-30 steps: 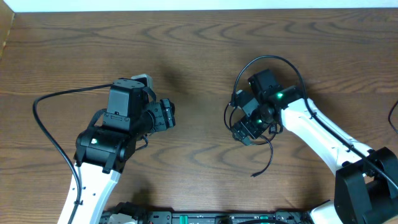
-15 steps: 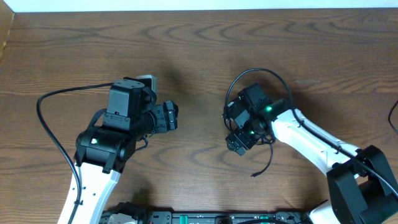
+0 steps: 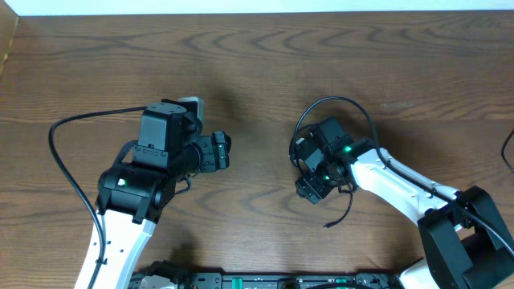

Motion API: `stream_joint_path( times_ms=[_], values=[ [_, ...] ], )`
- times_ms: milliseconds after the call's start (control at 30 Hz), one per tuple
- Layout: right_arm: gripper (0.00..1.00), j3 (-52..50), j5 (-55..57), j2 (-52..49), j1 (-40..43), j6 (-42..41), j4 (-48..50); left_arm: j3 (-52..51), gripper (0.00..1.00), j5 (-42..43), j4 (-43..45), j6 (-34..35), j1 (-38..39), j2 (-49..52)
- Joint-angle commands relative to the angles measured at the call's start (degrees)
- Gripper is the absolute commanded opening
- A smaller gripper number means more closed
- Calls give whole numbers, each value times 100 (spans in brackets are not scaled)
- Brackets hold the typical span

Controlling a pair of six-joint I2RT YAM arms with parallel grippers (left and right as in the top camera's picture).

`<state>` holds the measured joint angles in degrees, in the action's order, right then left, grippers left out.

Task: Untangle cables
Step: 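Grasp the black cable with the right gripper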

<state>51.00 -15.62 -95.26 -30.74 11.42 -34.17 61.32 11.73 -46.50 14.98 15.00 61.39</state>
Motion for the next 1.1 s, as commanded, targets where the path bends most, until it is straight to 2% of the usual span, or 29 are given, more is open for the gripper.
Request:
stream_joint_path(
  times_ms=[0,167,267,300,333,400,700,800,1000,1067],
  values=[
    [72,-50,26,-107,-28,-24,24,-35,82,33,-22,-105,-4,-31],
    [63,-50,28,-387,-33,-24,129,-35,82,31,-24,-105,-4,-31],
    [51,-50,24,-719,-35,-26,195,-35,82,31,-24,-127,-4,-31],
    [42,-50,24,-831,-33,-28,208,-35,82,31,-22,-133,-4,-31],
    [25,-50,24,-881,-33,-28,205,-35,82,31,-22,-168,-4,-31],
    [2,-48,26,-890,-33,-50,197,-35,82,28,-20,-188,-4,-31],
    [1,120,251,-627,57,-649,195,-35,82,33,-20,-184,-4,-31],
    [1,444,717,-297,138,-1027,-98,-35,82,166,-22,-184,-4,-31],
    [1,1480,1117,323,352,-1333,-1082,-35,100,415,-17,-188,-4,24],
    [1,1864,1119,452,439,-1443,-1388,-35,98,807,-13,-186,-4,131]
  ],
)
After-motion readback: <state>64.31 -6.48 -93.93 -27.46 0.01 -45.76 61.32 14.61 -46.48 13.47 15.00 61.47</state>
